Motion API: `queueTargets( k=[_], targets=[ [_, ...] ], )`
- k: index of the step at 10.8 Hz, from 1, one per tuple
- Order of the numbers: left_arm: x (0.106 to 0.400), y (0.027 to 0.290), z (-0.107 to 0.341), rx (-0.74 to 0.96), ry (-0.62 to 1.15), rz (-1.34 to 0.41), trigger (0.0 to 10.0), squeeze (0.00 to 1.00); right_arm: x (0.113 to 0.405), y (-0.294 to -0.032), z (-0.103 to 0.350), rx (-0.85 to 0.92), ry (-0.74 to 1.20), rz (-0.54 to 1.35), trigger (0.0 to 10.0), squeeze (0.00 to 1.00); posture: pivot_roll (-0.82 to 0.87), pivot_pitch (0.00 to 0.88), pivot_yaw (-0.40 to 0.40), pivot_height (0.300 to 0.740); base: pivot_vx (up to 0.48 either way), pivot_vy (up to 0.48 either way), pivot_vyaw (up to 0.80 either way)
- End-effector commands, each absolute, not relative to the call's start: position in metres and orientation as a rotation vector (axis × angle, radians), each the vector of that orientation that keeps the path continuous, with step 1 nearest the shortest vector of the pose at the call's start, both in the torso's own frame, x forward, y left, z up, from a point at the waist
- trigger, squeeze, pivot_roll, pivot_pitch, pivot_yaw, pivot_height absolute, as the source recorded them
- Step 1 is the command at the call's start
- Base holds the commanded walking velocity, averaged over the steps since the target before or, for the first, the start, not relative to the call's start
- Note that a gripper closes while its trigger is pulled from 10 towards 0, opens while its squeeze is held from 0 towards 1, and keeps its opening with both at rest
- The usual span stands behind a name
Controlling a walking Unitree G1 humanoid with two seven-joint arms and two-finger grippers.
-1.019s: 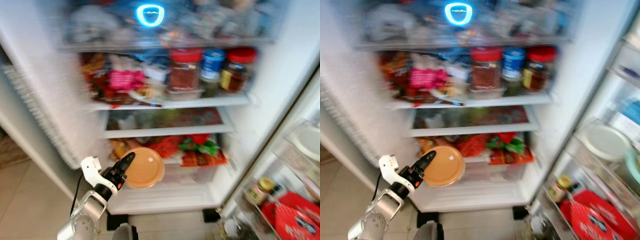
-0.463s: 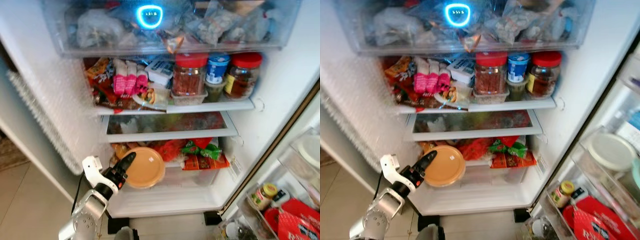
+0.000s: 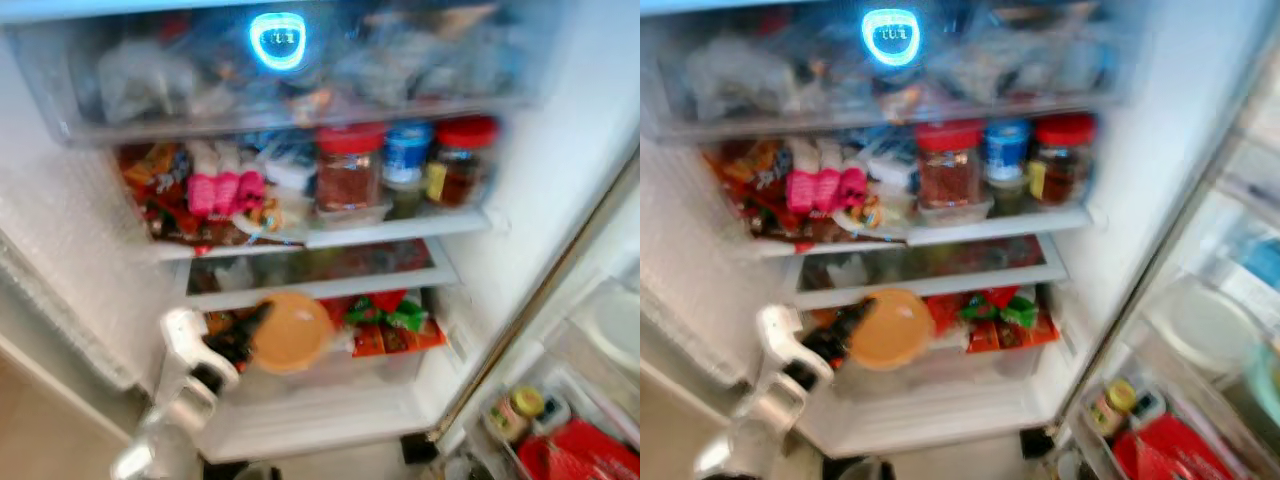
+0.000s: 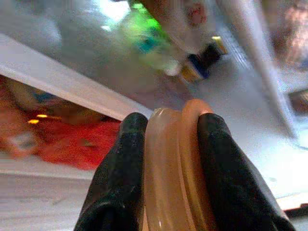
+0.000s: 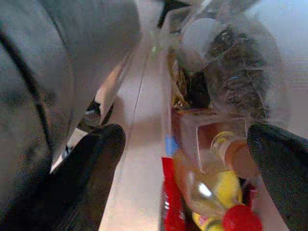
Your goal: Restocking fridge
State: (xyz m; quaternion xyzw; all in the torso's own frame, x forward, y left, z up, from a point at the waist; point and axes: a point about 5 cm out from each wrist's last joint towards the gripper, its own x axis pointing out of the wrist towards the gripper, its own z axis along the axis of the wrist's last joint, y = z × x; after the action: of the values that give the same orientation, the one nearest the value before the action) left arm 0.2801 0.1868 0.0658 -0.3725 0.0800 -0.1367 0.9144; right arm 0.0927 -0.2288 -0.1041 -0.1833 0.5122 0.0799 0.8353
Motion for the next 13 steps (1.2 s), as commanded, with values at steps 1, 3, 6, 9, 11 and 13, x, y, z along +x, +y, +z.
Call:
queueTargets(
  k=[1, 3, 6, 9, 11, 13],
  targets=[
    [0.286, 0.175, 0.069, -0.769, 0.161, -0.314, 10.0, 0.0, 0.094, -0.225, -0.104, -0.391, 1.074, 0.193, 10.0, 0.0, -0.06, 0.048, 0.014, 0.64, 0.304, 0.0, 0.0],
    [0.293, 0.173, 0.069, -0.768, 0.16, -0.31, 10.0, 0.0, 0.094, -0.224, -0.104, -0.387, 1.074, 0.192, 10.0, 0.0, -0.06, 0.052, 0.014, 0.64, 0.304, 0.0, 0.0],
    [0.315, 0.183, 0.065, -0.794, 0.119, -0.144, 10.0, 0.0, 0.091, -0.224, -0.105, -0.38, 1.074, 0.193, 10.0, 0.0, -0.07, 0.064, 0.011, 0.64, 0.0, 0.0, 0.0],
    [0.333, 0.185, 0.07, -0.805, 0.065, -0.038, 10.0, 0.0, 0.086, -0.224, -0.106, -0.377, 1.077, 0.187, 10.0, 0.0, -0.11, 0.079, 0.01, 0.64, 0.0, 0.0, 0.0],
    [0.344, 0.188, 0.074, -0.795, 0.028, 0.062, 10.0, 0.0, 0.079, -0.225, -0.106, -0.376, 1.081, 0.188, 10.0, 0.0, -0.15, 0.095, -0.001, 0.64, 0.0, 0.0, 0.0],
    [0.351, 0.189, 0.079, -0.757, 0.023, 0.112, 10.0, 0.0, 0.072, -0.226, -0.107, -0.382, 1.082, 0.195, 10.0, 0.0, -0.19, 0.112, -0.011, 0.64, 0.0, 0.0, 0.0]
  ],
)
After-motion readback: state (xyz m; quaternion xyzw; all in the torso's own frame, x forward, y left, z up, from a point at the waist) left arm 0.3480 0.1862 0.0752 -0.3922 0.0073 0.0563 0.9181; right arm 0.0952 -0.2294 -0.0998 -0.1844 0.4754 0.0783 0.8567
